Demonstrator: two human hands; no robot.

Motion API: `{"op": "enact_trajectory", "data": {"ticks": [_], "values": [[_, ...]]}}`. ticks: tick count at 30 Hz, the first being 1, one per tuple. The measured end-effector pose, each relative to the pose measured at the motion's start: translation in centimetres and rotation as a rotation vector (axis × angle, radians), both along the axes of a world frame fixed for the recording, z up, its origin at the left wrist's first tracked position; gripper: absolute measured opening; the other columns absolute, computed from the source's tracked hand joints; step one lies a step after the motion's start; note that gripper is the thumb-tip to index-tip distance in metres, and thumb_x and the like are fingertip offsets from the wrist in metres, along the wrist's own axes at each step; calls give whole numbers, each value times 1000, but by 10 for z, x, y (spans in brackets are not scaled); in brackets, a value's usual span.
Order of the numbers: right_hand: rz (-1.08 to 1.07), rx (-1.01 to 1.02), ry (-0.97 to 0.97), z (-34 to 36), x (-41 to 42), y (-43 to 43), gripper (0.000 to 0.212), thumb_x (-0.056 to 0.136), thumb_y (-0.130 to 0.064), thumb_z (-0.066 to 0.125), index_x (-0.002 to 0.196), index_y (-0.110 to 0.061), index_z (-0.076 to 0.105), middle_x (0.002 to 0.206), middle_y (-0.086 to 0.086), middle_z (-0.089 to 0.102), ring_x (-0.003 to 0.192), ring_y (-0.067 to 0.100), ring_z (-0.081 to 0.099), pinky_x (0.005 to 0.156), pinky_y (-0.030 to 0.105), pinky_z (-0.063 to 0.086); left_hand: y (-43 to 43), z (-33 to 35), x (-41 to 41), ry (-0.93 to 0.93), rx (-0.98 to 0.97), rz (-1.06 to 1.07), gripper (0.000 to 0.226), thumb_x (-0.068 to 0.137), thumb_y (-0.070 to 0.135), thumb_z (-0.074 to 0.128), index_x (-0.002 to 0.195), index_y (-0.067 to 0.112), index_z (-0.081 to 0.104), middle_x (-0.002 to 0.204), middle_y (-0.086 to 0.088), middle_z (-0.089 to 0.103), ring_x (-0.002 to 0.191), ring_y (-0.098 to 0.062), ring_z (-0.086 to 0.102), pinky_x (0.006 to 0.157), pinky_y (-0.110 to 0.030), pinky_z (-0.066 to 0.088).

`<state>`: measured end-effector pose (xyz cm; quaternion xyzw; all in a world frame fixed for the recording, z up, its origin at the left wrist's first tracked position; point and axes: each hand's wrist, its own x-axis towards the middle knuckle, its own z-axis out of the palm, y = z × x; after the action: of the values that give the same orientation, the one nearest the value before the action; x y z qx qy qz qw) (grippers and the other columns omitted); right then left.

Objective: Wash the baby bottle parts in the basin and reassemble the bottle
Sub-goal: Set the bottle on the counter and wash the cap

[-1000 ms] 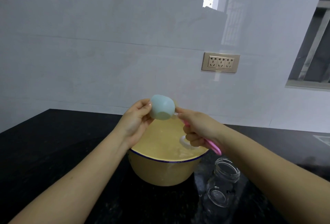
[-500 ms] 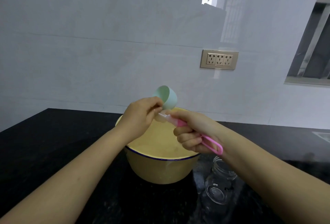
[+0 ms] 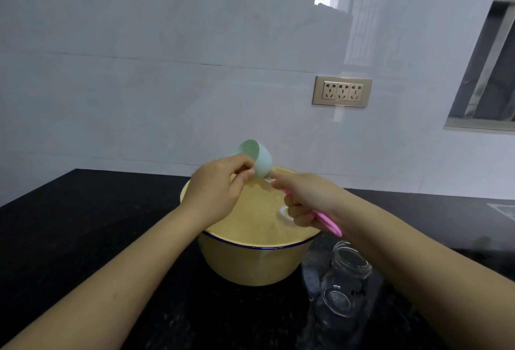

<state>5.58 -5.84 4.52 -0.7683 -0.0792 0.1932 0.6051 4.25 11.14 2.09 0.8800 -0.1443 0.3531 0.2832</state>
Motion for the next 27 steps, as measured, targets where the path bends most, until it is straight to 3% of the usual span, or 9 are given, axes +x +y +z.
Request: {"op": "enact_trajectory", "data": {"ticks": [3,7,10,13,15,16,21,24,27], "values": [[-4,-122,-167,-6,5,-2,36,93,-14,43,106,-41,62,47,-8,19,40,11,17,38,17,16,0,2,0,143,-100,-61,11,92,21,57,94,16,67,85,7,67,84,-17,61,73,-25,44],[48,-190,-247,-6,5,-5,38,93,-14,42,104,-42,65,37,-13,23,36,10,18,40,16,15,4,4,-2,400,-311,-200,14,92,15,59,97,18,72,96,6,72,92,-8,64,82,-20,45],[105,-215,-304,-2,2,-5,42,92,-15,41,104,-47,66,35,-17,30,38,9,19,40,17,16,1,0,-5,594,-387,-269,18,93,15,57,86,23,72,85,12,70,80,2,62,75,-9,45],[123,-299,-356,1,3,-1,34,92,-21,44,103,-45,67,40,-15,33,43,11,24,42,21,19,1,0,-4,731,-571,-258,19,95,15,52,81,15,65,83,2,63,74,-7,57,70,-15,48],[108,-333,-354,1,6,-1,27,91,-29,50,112,-23,65,50,-8,37,49,14,29,43,22,21,3,1,-4,797,-685,-227,20,97,14,49,81,15,61,88,-2,61,78,-11,56,71,-21,49],[111,-355,-355,1,8,-1,33,91,-35,51,116,-15,61,55,-4,40,53,15,32,44,22,24,5,2,-5,806,-736,-207,21,97,14,47,80,15,59,90,-2,60,79,-12,56,71,-23,50],[163,-619,-404,0,13,-4,29,91,-42,49,112,-26,62,63,-4,60,56,13,46,52,24,39,10,4,-6,813,-1025,-180,16,97,9,46,92,8,61,97,-6,59,79,-15,55,68,-30,50],[210,-739,-473,-7,17,0,40,90,-42,51,127,-27,52,68,-7,66,68,15,59,69,28,48,9,6,-7,823,-1148,-178,15,97,8,46,103,7,60,92,-6,59,77,-16,57,68,-34,52],[198,-846,-626,-7,18,0,62,85,-48,58,140,-27,38,104,-2,66,97,15,60,87,30,45,8,7,-9,833,-1204,-175,19,96,7,46,111,7,58,92,-6,59,77,-17,58,66,-35,52]]}}
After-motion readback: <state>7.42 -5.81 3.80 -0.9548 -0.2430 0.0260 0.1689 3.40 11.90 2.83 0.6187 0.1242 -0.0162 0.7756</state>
